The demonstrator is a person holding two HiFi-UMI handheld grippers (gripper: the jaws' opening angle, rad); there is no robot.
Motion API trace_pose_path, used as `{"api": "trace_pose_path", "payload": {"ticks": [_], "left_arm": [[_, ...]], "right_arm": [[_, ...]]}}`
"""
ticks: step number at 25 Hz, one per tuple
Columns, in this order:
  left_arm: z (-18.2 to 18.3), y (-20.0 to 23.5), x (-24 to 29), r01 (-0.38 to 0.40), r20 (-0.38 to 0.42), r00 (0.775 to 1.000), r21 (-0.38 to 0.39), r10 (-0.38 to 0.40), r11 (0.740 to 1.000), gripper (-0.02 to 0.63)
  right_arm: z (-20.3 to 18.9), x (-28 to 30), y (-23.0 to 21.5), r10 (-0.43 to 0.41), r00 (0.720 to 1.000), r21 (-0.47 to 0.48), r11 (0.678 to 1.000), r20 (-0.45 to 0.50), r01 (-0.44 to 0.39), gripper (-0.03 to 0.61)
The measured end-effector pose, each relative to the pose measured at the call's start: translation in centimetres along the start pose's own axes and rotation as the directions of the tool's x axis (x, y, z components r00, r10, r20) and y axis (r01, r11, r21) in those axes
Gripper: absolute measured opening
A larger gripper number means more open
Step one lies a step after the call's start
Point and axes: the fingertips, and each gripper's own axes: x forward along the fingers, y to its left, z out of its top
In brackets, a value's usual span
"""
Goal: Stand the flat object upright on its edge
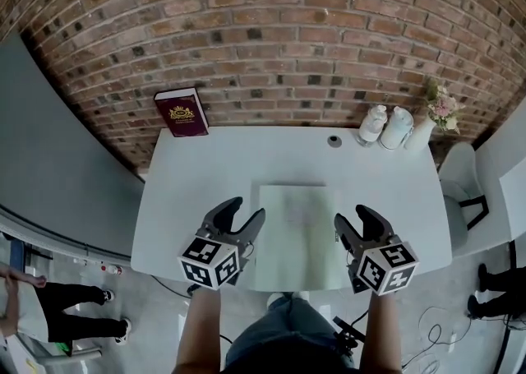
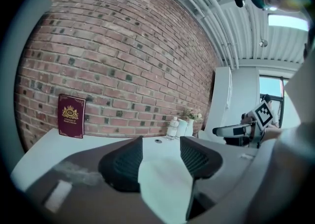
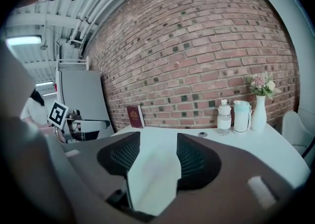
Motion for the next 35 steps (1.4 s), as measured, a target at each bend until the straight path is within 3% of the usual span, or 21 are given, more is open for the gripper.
{"api": "trace_pose_path", "payload": {"ticks": [5,16,28,35], "left_arm": [[-1.7,0.6,1.0,-0.019,-0.060,0.998,-0.036,0.017,0.999,0.247],[-8.2,1.7,2.2,-0.055,-0.228,0.973,-0.146,0.020,0.988,0.247],[-15.1,1.8,2.1,-0.054,-0.396,0.914,-0.328,-0.085,0.943,0.247],[-18.0,1.3,2.4,-0.061,-0.463,0.878,-0.361,-0.122,0.930,0.252]], "right_arm": [[-2.4,1.2,-1.2,0.011,0.994,0.017,1.000,-0.105,-0.009,0.238],[-9.4,2.8,-3.3,0.054,0.949,0.133,0.991,-0.312,-0.013,0.241],[-16.0,3.9,-3.9,0.111,0.874,0.235,0.972,-0.473,0.004,0.273],[-18.9,3.9,-3.7,0.149,0.828,0.266,0.964,-0.541,0.000,0.279]]}}
